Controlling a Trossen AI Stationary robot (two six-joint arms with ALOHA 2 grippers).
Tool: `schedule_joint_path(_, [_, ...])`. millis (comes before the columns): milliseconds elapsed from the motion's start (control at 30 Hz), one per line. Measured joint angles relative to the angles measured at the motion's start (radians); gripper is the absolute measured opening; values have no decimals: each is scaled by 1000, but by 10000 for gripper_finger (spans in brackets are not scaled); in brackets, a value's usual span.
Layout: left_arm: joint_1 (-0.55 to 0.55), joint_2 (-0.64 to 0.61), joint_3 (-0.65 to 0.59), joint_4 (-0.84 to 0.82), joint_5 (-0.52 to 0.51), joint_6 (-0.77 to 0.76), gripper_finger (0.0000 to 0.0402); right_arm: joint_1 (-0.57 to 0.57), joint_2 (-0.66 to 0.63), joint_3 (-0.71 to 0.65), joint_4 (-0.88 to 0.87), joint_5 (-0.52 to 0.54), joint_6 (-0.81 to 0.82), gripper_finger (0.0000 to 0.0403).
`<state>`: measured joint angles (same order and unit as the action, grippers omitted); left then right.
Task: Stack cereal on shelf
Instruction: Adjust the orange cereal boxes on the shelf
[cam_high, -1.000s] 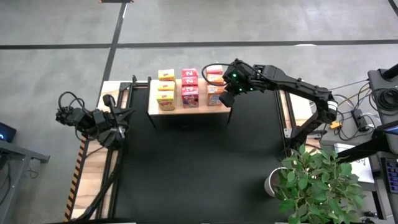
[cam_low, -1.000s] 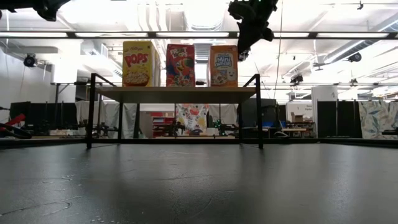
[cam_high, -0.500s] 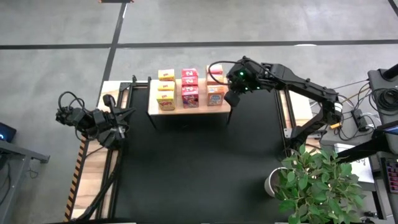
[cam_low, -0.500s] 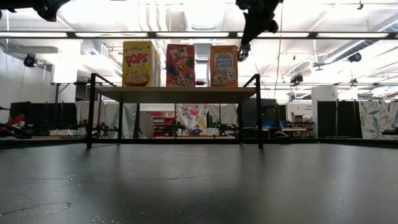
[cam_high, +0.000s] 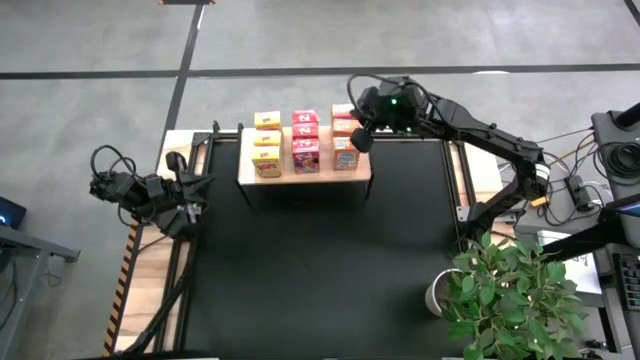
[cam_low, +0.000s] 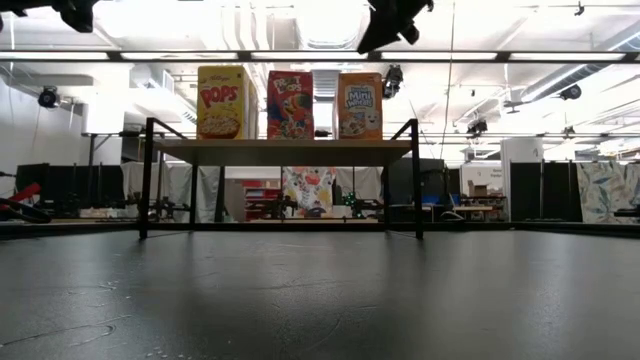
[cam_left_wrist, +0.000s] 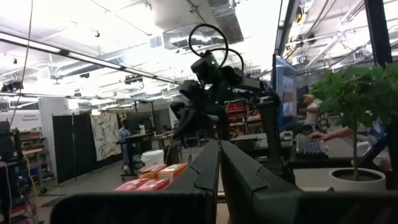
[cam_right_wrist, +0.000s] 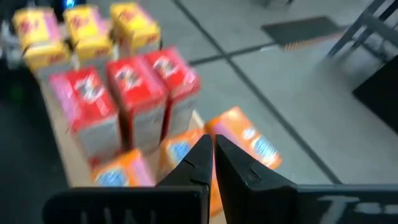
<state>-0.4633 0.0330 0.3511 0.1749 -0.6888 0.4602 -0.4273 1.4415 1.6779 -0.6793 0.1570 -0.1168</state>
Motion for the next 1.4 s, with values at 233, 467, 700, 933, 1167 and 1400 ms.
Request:
schedule_joint_path(233, [0,0,0,10,0,-2,0,-27,59,-2,137,-47,-19,9])
schedule_joint_path(467, [0,0,0,11,0,-2,0,-57,131,35,151,-107,-25,9])
schedule_joint_path(700, [0,0,0,11,0,1,0,-71,175,64,151,-113,-29,9])
schedule_joint_path(933, [0,0,0,11,0,2,0,-81,213,64,131,-108,-33,9])
schedule_joint_path(1167, [0,0,0,9,0,2,0,-103,229,64,133,-105,-22,9])
schedule_joint_path(1400, [0,0,0,5,0,2,0,-110,234,64,131,-105,-13,9])
